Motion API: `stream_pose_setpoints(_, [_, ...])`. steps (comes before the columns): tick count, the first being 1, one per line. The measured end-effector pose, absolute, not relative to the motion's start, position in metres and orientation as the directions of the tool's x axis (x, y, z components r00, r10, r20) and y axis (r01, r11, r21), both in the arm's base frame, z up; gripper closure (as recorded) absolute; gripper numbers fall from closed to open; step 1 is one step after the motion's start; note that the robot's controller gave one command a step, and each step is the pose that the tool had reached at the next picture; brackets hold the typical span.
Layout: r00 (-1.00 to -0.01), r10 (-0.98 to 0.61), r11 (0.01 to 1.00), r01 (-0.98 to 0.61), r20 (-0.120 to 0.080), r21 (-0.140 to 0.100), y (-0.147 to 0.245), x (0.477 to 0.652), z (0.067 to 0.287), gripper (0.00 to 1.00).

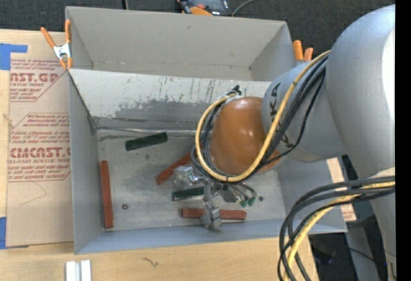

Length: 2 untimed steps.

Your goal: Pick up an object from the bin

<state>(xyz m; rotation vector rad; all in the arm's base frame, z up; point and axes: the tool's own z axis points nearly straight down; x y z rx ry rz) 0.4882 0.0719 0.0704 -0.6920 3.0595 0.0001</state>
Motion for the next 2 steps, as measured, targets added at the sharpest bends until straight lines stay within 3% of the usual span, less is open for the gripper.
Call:
stream_pose_setpoints(1, [-0.903,-0.430,0.903,-0.430,-0.002,-0.001,0.071,0.488,0.072,1.00])
stream_pose_setpoints(2, [-0.897,-0.442,0.897,-0.442,-0.009,-0.004,0.050,0.499,0.206,1.00])
